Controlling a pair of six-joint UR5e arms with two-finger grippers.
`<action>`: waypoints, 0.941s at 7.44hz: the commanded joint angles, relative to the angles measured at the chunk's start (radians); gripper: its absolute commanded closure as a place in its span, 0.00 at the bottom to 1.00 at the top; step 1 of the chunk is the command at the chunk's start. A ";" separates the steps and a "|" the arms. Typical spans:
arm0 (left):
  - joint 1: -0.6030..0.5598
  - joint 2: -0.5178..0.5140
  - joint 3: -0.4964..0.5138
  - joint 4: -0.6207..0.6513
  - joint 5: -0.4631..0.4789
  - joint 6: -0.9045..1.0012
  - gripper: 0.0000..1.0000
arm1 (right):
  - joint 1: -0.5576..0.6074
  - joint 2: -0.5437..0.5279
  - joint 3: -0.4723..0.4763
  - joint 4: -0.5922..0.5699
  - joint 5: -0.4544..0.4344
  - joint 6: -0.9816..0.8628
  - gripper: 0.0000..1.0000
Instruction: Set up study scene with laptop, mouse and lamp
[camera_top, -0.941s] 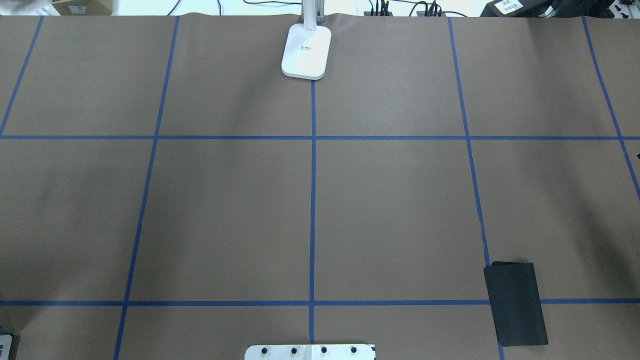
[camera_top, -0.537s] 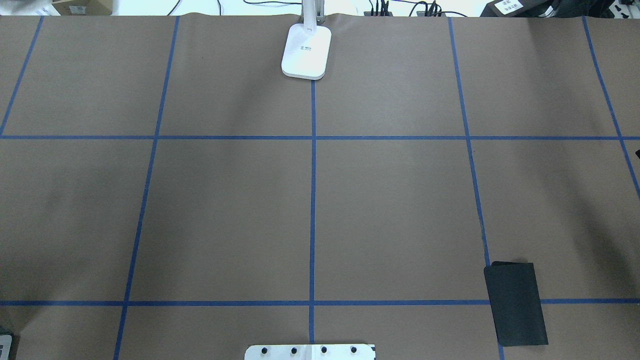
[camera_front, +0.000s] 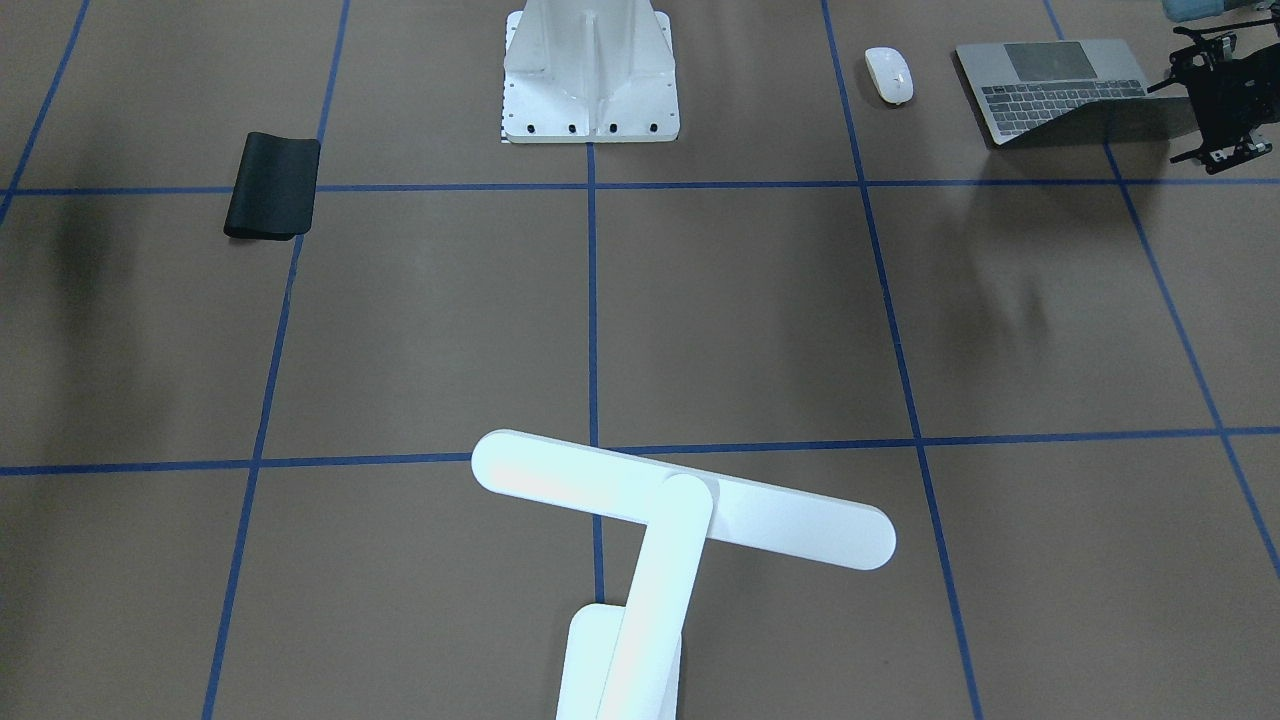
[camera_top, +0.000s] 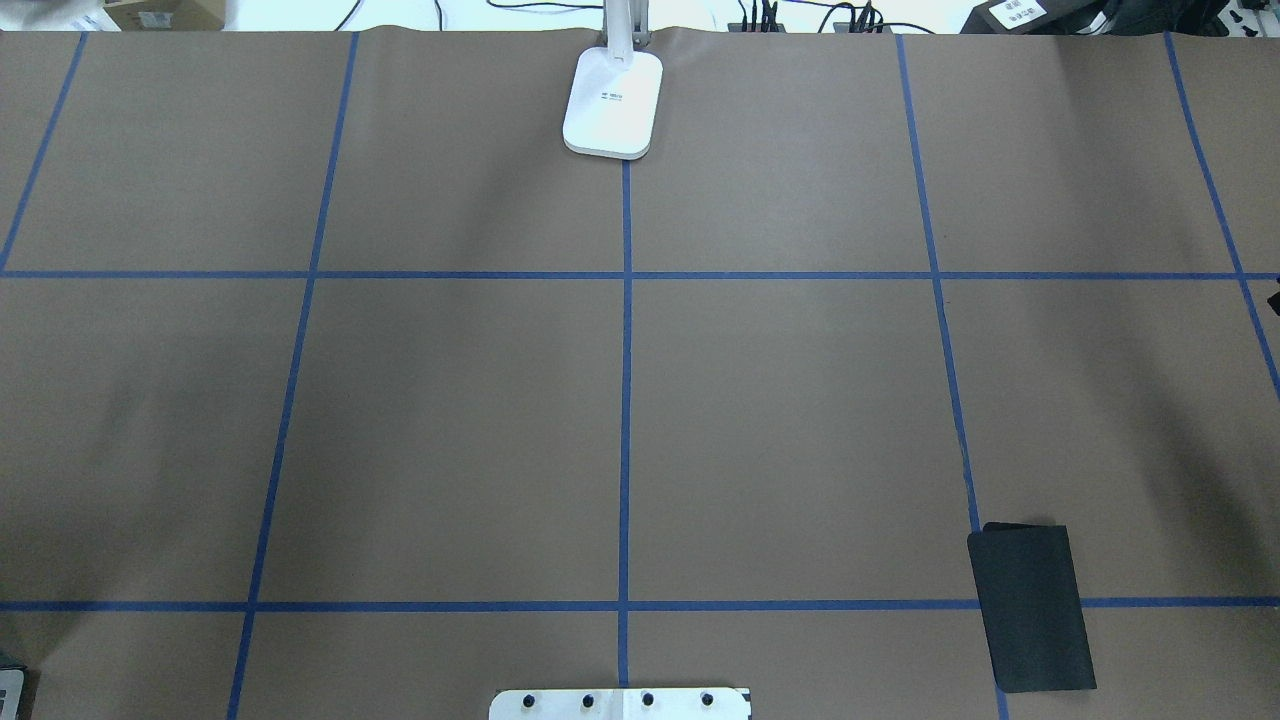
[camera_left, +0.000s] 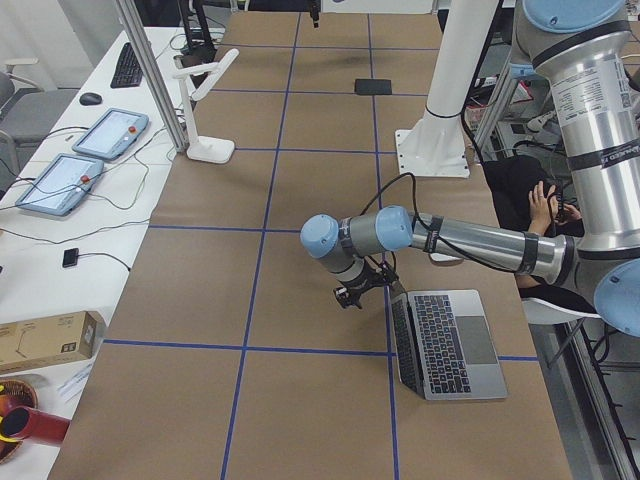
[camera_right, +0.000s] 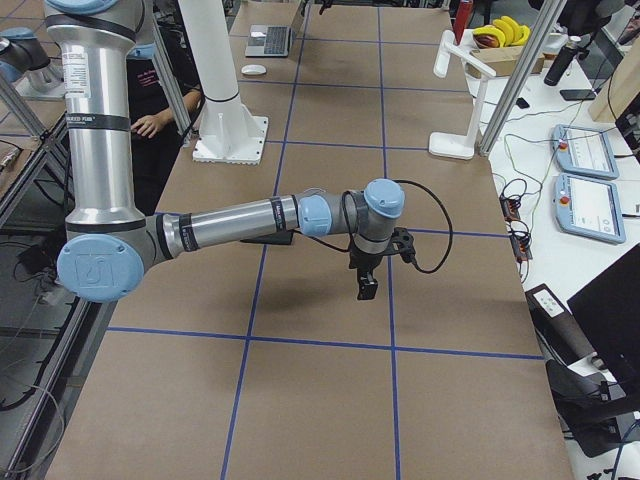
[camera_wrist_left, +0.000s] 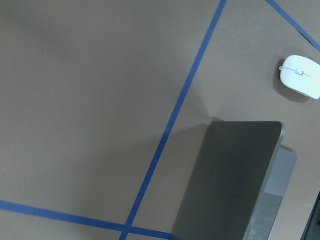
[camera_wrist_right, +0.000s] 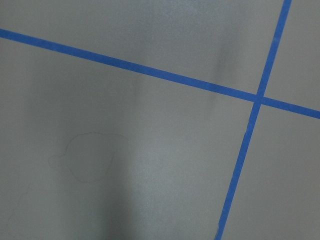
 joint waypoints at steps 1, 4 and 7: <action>0.013 0.002 -0.001 0.003 0.000 0.051 0.08 | 0.000 0.005 -0.003 0.000 0.000 0.002 0.00; 0.032 0.081 -0.056 0.003 -0.001 0.069 0.16 | 0.000 0.016 -0.007 0.000 0.000 0.002 0.00; 0.030 0.091 -0.061 0.003 -0.001 0.069 0.57 | 0.000 0.017 -0.010 0.000 0.000 0.002 0.00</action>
